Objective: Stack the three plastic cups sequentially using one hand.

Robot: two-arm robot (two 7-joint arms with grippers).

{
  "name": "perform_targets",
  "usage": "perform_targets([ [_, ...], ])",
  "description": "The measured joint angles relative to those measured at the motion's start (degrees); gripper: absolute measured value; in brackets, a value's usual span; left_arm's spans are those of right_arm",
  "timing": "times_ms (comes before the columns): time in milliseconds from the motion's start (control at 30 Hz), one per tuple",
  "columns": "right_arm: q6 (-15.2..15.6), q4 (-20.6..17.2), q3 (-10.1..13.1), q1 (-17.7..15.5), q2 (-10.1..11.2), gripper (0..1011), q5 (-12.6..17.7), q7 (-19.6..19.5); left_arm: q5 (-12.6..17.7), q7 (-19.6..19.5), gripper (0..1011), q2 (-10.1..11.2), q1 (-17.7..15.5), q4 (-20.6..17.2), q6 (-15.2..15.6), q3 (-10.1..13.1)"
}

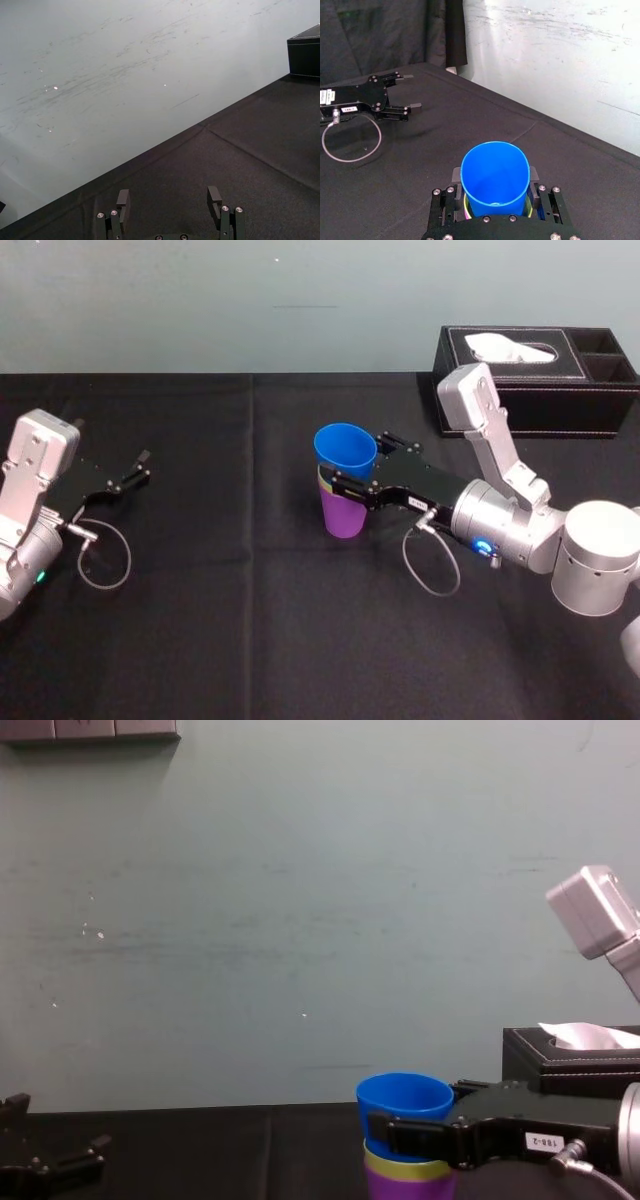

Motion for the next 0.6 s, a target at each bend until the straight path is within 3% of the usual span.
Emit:
perform_targets([
  [600, 0.3, 0.9, -0.3, -0.3, -0.8, 735, -1.0, 0.1, 0.0, 0.0, 1011, 0.0, 0.0, 0.0, 0.0, 0.0],
])
